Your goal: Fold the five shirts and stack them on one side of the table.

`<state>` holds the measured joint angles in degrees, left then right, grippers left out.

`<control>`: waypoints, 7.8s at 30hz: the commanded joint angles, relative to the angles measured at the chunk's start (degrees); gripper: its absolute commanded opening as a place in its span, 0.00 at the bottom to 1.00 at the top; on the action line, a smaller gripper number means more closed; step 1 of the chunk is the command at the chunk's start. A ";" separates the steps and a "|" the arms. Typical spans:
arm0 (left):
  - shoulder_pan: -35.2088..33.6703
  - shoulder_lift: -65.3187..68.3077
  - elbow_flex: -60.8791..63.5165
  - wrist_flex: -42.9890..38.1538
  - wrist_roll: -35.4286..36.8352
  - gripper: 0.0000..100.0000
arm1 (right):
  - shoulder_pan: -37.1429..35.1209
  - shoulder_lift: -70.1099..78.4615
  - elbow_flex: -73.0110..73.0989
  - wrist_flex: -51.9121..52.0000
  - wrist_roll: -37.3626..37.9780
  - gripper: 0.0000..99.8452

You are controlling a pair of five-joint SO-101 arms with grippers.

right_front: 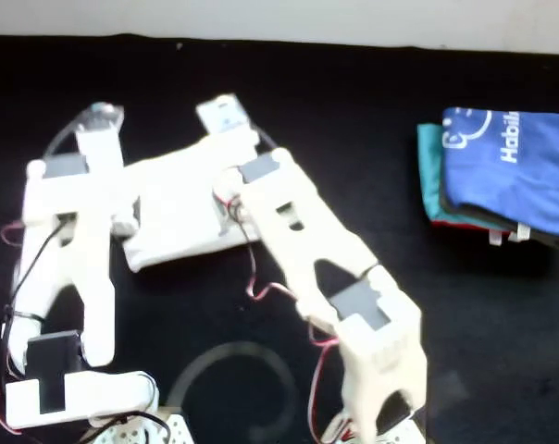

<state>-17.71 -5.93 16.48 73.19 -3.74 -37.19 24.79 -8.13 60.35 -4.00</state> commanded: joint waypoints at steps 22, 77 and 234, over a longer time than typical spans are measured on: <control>-17.01 18.42 -3.38 -4.57 -0.35 0.01 | 6.20 -6.90 -18.77 17.63 5.01 0.11; -18.24 27.47 -2.95 -8.18 0.00 0.01 | 20.97 24.57 -70.29 40.84 0.62 0.01; -17.89 27.47 -2.86 -8.18 0.09 0.01 | 74.51 28.35 -75.82 32.84 24.79 0.05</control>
<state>-36.35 20.97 13.41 66.15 -3.65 38.95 59.52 -81.54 92.79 20.70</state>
